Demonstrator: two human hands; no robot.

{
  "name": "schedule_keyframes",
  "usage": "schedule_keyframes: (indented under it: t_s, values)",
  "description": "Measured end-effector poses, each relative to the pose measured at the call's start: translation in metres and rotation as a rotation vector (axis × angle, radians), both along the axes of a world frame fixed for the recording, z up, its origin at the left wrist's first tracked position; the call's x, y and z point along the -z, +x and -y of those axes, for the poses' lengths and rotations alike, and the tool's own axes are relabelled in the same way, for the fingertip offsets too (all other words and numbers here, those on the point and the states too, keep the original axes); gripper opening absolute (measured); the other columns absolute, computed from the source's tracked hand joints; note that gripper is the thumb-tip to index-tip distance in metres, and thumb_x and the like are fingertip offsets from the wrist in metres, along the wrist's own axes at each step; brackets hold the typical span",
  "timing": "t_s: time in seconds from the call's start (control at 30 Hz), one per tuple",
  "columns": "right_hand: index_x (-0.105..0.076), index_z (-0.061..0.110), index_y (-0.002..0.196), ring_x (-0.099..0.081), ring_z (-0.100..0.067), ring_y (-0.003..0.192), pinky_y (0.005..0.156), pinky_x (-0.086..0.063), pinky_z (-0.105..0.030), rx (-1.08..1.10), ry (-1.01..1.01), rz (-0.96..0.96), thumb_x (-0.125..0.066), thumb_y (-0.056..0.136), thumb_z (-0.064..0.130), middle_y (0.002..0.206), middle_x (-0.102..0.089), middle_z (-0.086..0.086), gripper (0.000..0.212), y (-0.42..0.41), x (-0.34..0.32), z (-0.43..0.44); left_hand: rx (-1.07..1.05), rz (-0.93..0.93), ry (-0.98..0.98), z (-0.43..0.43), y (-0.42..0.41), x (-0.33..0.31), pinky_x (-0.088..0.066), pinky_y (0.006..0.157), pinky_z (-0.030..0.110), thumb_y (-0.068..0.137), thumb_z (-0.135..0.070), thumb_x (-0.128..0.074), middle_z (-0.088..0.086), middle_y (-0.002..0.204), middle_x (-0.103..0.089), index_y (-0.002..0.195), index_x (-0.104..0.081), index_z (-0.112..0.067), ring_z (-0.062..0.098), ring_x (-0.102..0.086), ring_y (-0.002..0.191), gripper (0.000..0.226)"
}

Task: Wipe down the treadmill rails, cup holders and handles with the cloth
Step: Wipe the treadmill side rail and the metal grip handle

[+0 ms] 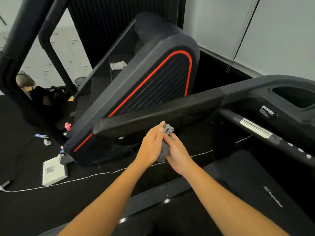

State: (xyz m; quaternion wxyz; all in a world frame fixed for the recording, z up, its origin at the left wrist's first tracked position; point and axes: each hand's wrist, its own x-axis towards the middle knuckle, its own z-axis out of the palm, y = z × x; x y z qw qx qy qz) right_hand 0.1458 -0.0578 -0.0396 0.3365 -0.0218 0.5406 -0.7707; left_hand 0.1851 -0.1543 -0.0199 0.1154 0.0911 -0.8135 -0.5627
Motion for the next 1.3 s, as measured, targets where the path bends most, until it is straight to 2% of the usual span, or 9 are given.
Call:
schedule_keyframes:
  t_s: [0.1,0.23,0.33,0.47,0.6,0.73,0.97,1.13,1.3]
  values:
    - [-0.049,0.025,0.127,-0.058,-0.022,0.111,0.096,-0.048,-0.044,0.135,0.151,0.001,-0.052,0.094,0.025,0.126,-0.056,-0.007,0.032,-0.009,0.009,-0.005,-0.098,-0.099,-0.376,0.025,-0.004,-0.002,-0.026,0.094,0.003,0.097,-0.017,-0.044,-0.003,0.126,-0.053,0.129,-0.051,-0.012,0.003,-0.045,0.116,0.034]
    - [-0.042,0.033,0.125,-0.052,-0.022,0.115,0.096,-0.047,-0.045,0.228,0.275,-0.033,-0.053,0.094,0.022,0.130,-0.049,-0.004,0.034,-0.021,0.012,-0.008,-0.255,-0.238,-0.688,0.080,-0.024,-0.012,-0.038,0.094,0.029,0.090,-0.010,-0.048,0.013,0.110,-0.063,0.114,-0.061,-0.005,0.026,-0.058,0.102,0.028]
    - [-0.040,0.033,0.123,-0.053,-0.020,0.110,0.081,-0.050,-0.034,0.262,0.322,-0.103,-0.053,0.094,0.022,0.127,-0.048,-0.005,0.034,-0.030,0.012,-0.004,-0.284,-0.125,-0.807,0.117,-0.040,-0.016,-0.041,0.094,0.041,0.091,-0.018,-0.046,0.014,0.111,-0.062,0.113,-0.062,-0.008,0.031,-0.057,0.103,0.029]
    - [-0.038,0.029,0.124,-0.054,-0.016,0.103,0.065,-0.046,-0.019,0.290,0.358,-0.216,-0.053,0.094,0.019,0.117,-0.049,-0.002,0.035,-0.038,0.017,0.009,-0.176,0.160,-0.925,0.145,-0.053,-0.015,-0.041,0.086,0.043,0.095,-0.031,-0.042,0.015,0.107,-0.062,0.104,-0.063,-0.009,0.036,-0.055,0.100,0.032]
    - [-0.042,0.021,0.119,-0.057,-0.015,0.098,0.077,-0.051,-0.025,0.362,0.415,-0.326,-0.054,0.093,0.018,0.114,-0.054,-0.005,0.029,-0.042,0.030,0.026,-0.060,0.112,-0.910,0.168,-0.057,-0.007,-0.043,0.083,0.041,0.095,-0.034,-0.045,0.015,0.096,-0.062,0.099,-0.064,-0.009,0.035,-0.057,0.093,0.032]
    - [-0.041,0.019,0.101,-0.060,-0.017,0.097,0.069,-0.050,-0.016,0.468,0.401,-0.377,-0.054,0.093,0.015,0.113,-0.056,-0.012,0.015,-0.042,0.036,0.048,-0.053,0.066,-0.851,0.169,-0.060,-0.003,-0.038,0.077,0.033,0.094,-0.035,-0.046,0.001,0.084,-0.052,0.096,-0.064,-0.012,0.023,-0.052,0.084,0.029]
    - [-0.040,0.016,0.095,-0.058,-0.013,0.092,0.069,-0.045,-0.005,0.308,0.436,-0.596,-0.054,0.092,0.011,0.105,-0.057,-0.010,0.015,-0.024,0.054,0.064,-0.107,-0.013,-0.838,0.164,-0.055,-0.006,-0.041,0.077,0.033,0.093,-0.033,-0.048,0.010,0.093,-0.062,0.100,-0.066,-0.009,0.024,-0.056,0.086,0.031]
    - [-0.041,0.017,0.094,-0.058,-0.010,0.084,0.066,-0.044,-0.004,0.562,0.435,-0.504,-0.054,0.092,0.013,0.102,-0.059,-0.013,0.014,-0.051,0.052,0.040,-0.125,-0.043,-0.817,0.161,-0.053,-0.007,-0.044,0.076,0.031,0.093,-0.032,-0.050,0.010,0.095,-0.065,0.098,-0.067,-0.007,0.020,-0.058,0.085,0.030]
    - [-0.045,0.007,0.095,-0.054,-0.013,0.083,0.065,-0.041,-0.003,0.552,0.475,-0.583,-0.053,0.092,0.011,0.102,-0.054,-0.015,0.010,-0.038,0.055,0.057,-0.146,-0.033,-0.817,0.159,-0.053,-0.008,-0.046,0.077,0.034,0.093,-0.032,-0.049,0.010,0.095,-0.065,0.099,-0.067,-0.008,0.022,-0.059,0.085,0.030]
